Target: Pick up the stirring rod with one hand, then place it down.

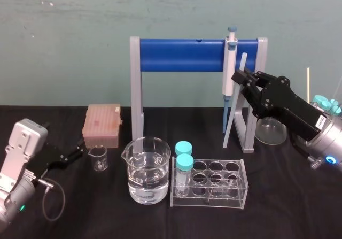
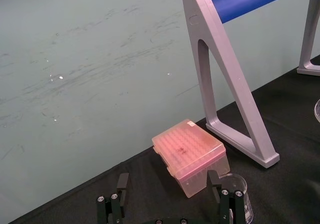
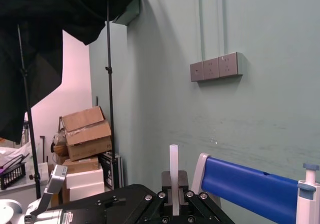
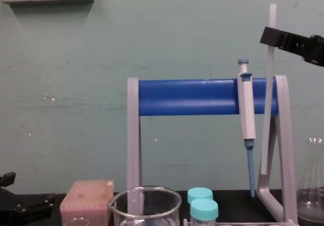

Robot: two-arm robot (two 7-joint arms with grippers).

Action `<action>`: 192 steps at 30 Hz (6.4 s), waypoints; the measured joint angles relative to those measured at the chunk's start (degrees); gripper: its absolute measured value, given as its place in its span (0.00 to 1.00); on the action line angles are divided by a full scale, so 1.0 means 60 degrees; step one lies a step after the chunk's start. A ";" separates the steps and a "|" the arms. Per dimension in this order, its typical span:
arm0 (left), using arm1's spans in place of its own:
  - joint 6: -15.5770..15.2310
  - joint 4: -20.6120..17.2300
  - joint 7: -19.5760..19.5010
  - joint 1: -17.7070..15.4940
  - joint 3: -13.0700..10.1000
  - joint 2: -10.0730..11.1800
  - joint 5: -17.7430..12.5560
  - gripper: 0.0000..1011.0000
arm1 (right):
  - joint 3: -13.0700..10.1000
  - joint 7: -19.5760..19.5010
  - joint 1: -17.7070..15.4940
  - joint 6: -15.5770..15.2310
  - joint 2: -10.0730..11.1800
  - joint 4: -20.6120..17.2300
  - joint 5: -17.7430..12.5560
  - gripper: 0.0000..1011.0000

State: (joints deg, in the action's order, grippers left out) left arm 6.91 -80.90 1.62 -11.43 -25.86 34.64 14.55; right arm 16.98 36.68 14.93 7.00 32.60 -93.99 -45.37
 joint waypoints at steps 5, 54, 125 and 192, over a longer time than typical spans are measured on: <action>0.0000 0.0000 0.0000 0.0000 0.0000 0.0000 0.0000 0.99 | 0.0008 -0.0027 -0.0026 0.0042 0.0021 -0.0035 0.0001 0.07; 0.0000 0.0000 0.0000 0.0000 0.0000 0.0000 0.0000 0.99 | 0.0502 0.0943 -0.0060 0.1129 -0.0185 0.1641 0.0394 0.07; 0.0000 0.0000 0.0000 0.0000 0.0000 0.0000 0.0000 0.99 | 0.1327 0.1798 0.0995 0.1313 -0.1232 0.4393 0.1254 0.07; 0.0001 0.0000 0.0000 0.0000 0.0000 0.0000 0.0000 0.99 | -0.0380 -0.4216 -0.0882 -0.0562 -0.1374 0.2367 0.2773 0.99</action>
State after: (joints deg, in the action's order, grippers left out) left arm 6.91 -80.90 1.62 -11.43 -25.86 34.65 14.55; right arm 14.70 11.38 9.63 3.63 24.36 -79.79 -28.74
